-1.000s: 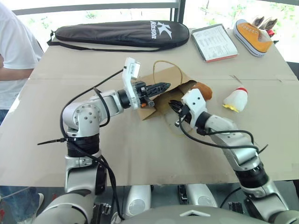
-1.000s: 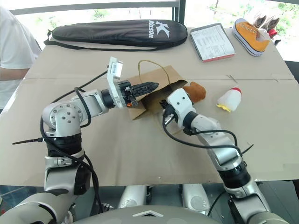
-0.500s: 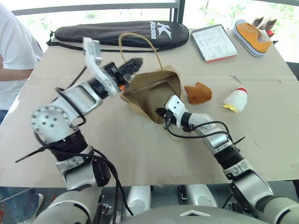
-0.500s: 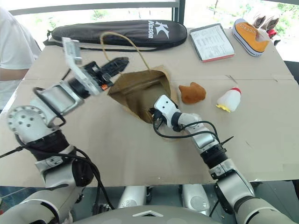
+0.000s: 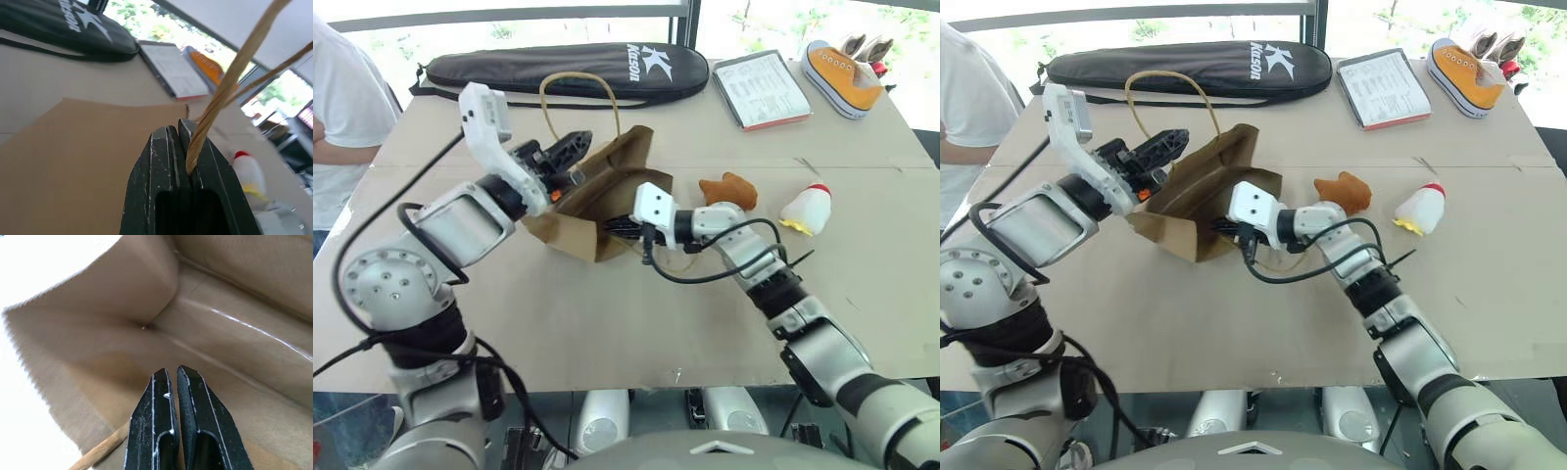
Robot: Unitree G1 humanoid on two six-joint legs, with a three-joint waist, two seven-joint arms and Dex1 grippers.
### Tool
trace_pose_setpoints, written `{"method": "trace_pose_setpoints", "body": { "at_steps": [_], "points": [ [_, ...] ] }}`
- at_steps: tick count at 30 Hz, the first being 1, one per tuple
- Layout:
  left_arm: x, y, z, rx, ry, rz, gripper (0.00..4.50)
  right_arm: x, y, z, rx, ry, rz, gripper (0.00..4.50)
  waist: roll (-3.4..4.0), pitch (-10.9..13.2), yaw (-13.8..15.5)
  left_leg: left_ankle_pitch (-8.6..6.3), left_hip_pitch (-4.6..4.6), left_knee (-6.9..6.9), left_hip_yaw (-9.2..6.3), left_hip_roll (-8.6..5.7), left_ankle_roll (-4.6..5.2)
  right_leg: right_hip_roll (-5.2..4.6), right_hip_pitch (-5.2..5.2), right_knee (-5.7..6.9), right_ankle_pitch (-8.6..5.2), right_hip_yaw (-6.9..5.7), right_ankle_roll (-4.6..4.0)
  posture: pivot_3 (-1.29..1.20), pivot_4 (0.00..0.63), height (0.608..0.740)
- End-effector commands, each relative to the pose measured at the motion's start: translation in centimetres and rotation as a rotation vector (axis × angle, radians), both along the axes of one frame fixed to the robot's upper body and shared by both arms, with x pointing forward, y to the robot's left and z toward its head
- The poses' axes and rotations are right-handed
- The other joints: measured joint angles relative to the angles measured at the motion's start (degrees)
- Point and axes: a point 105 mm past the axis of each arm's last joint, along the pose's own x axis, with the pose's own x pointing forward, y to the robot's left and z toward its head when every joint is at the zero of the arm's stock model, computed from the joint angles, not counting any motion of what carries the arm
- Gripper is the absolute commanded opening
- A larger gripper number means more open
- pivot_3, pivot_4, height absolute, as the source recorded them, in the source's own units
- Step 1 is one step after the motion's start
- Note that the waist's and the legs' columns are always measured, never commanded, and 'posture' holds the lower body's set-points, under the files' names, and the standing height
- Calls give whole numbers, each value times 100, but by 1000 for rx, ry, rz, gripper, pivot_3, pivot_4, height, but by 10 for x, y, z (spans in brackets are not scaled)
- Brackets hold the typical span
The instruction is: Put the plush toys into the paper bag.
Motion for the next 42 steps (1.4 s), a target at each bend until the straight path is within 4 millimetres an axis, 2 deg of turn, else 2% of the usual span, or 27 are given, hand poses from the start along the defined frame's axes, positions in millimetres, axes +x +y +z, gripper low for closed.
{"method": "trace_pose_setpoints", "body": {
  "at_steps": [1, 2, 3, 4, 8, 10, 12, 14, 17, 19, 21, 23, 26, 29, 33, 34, 36, 38, 40, 42],
  "points": [
    [-4, -3, 3, 61, -73, 14, 74, 9, 3, 28, 103, -14, -30, 0, 1, 1, 19, 5, -3, 0, 0, 0, -9, -1, -2, -1, 0, 1, 0, 0, 150, 740],
    [-3, -2, -3, 60, -65, 26, 74, 4, -4, 32, 108, -12, -7, 0, 1, 0, 26, 9, -5, 0, 1, -1, -16, -3, -3, -1, 0, 1, 0, 0, 150, 740],
    [-2, -1, -6, 54, -60, 34, 0, -1, -9, 34, 105, -10, 16, 541, 1, 1, 41, 9, -5, -1, 2, -2, -16, -3, -4, -1, 0, 2, 0, 0, 150, 740],
    [0, 3, -12, 63, -52, 57, 0, -6, -19, 45, 149, -1, 4, 817, 1, 1, 64, 8, -6, -1, 2, -1, -15, -6, -4, -2, 0, 1, -1, 0, 150, 740],
    [4, 11, -21, 77, -59, 87, 0, -28, -57, 86, 236, -24, -73, 2621, 3, 2, 145, -2, -10, -10, -3, 0, 3, -41, -6, -6, -1, -4, -1, 0, 150, 740],
    [7, 10, -22, 69, -68, 91, 0, -29, -78, 106, 279, -69, -185, 3639, 4, 3, 135, -2, -9, -12, 3, -3, 3, -54, -7, -5, -1, -3, -1, 0, 150, 740],
    [10, 9, -22, 58, -76, 89, 0, -28, -97, 113, 258, -99, -280, 4443, 5, 3, 124, 0, -1, -17, 5, -8, 0, -52, -6, -5, -1, -1, -1, 0, 150, 740],
    [12, 6, -22, 49, -86, 84, 0, -16, -118, 111, 206, -122, -432, 4443, 3, 2, 117, 1, 1, -20, 7, -11, -1, -46, -6, -6, -1, 1, -2, 0, 150, 740],
    [14, 2, -18, 22, -106, 73, 0, 10, -145, 90, 93, -86, -634, 4443, 2, 2, 121, 1, 0, -20, 9, -12, 0, -43, -7, -7, -1, 2, -2, 0, 150, 740],
    [14, 0, -16, 24, -114, 63, 0, 26, -156, 70, 20, -33, -722, 4443, 3, 2, 118, 1, 0, -20, 13, -15, 1, -39, -8, -8, -1, 6, -2, 0, 150, 740],
    [14, -8, -11, 7, -132, 34, 0, 47, -168, 35, -63, 72, -827, 4443, 3, 2, 101, 0, -1, -21, 18, -14, 2, -20, -9, -9, -1, 11, -2, 0, 150, 740],
    [13, -13, -5, -19, -146, 13, 0, 58, -174, 11, -114, 152, -878, 4443, 0, 3, 101, 0, -1, -22, 20, -11, 2, -8, -9, -12, -1, 18, -2, 0, 150, 740],
    [13, -15, 2, -41, -157, 4, 0, 64, -178, -8, -165, 198, -895, 4443, 1, 4, 116, 0, -6, -22, 25, -11, 2, -7, -10, -14, -1, 14, -2, 0, 150, 740],
    [11, -18, 4, -70, -153, -13, 0, 62, -180, -15, -198, 191, -883, 3654, 1, 3, 114, -1, -7, -23, 16, -10, 4, -7, -10, -16, -1, 15, -2, 0, 150, 740],
    [11, -21, -6, -116, -94, -26, 0, 51, -192, 2, -170, 117, -873, 1927, 1, 3, 144, -1, -9, -24, 7, -9, 4, -9, -9, -17, -2, 8, -1, 0, 150, 740],
    [11, -23, -10, -101, -84, -34, 0, 46, -193, 12, -122, 108, -863, 1264, 0, 4, 134, -1, -11, -23, 5, -9, 4, -9, -8, -18, -2, 7, 0, 0, 150, 740],
    [9, -28, -14, -89, -71, -50, 0, 37, -195, 38, 2, 95, -842, 527, 1, 4, 130, -1, -11, -23, 7, -9, 4, -8, -9, -18, -2, 8, 0, 0, 150, 740],
    [9, -34, -18, -95, -56, -68, 0, 23, -192, 76, 162, 57, -776, 41, 7, 9, 130, -1, -10, -24, 7, -9, 3, -8, -9, -16, -2, 8, 0, 0, 150, 740],
    [9, -38, -21, -102, -40, -79, 0, 5, -182, 112, 304, 14, -671, 41, 15, 17, 112, 0, -10, -23, 8, -9, 3, -8, -9, -15, -2, 10, 0, 0, 150, 740],
    [10, -42, -23, -125, -23, -92, 0, -12, -168, 137, 390, -6, -570, 41, 15, 17, 90, 0, -4, -23, 12, -5, 3, 0, -8, -14, -2, 14, 0, 0, 150, 740]
  ]
}}
